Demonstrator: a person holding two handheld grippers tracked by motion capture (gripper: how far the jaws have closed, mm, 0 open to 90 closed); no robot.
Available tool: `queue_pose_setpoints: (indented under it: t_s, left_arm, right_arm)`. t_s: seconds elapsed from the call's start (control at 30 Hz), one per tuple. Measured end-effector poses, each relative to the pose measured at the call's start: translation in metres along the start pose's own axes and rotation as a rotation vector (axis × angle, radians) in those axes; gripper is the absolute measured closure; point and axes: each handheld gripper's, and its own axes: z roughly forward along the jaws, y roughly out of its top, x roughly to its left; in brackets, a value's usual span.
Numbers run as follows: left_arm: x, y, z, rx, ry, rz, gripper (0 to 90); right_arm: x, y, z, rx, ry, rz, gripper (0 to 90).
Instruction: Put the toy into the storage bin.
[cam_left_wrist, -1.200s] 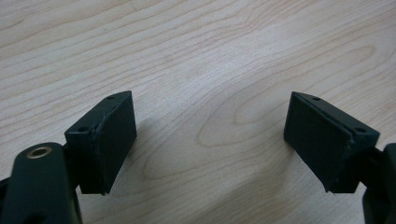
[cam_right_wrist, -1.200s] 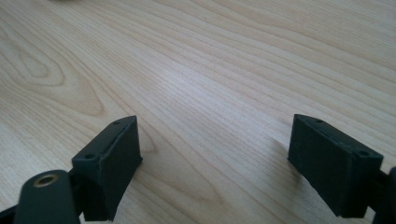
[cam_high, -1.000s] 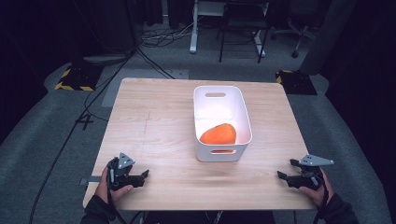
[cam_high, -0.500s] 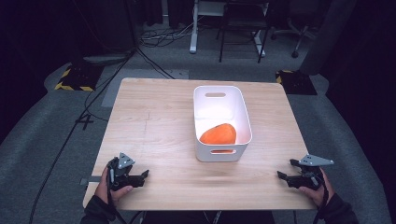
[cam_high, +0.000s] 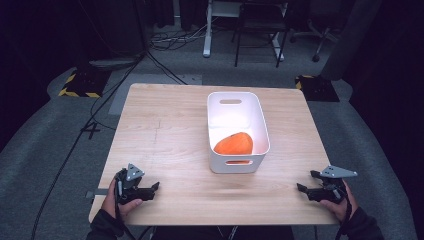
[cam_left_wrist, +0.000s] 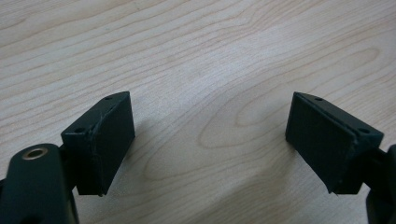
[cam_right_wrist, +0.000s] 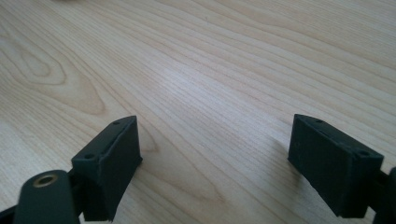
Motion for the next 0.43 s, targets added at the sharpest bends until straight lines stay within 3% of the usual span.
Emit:
queue_pose_setpoints:
  t_s: [0.43]
  left_arm:
    - [-0.0001, 0.0001, 0.0002, -0.001, 0.000, -0.002, 15.8]
  right_arm:
    - [0.0001, 0.0000, -0.0001, 0.000, 0.001, 0.002, 16.8]
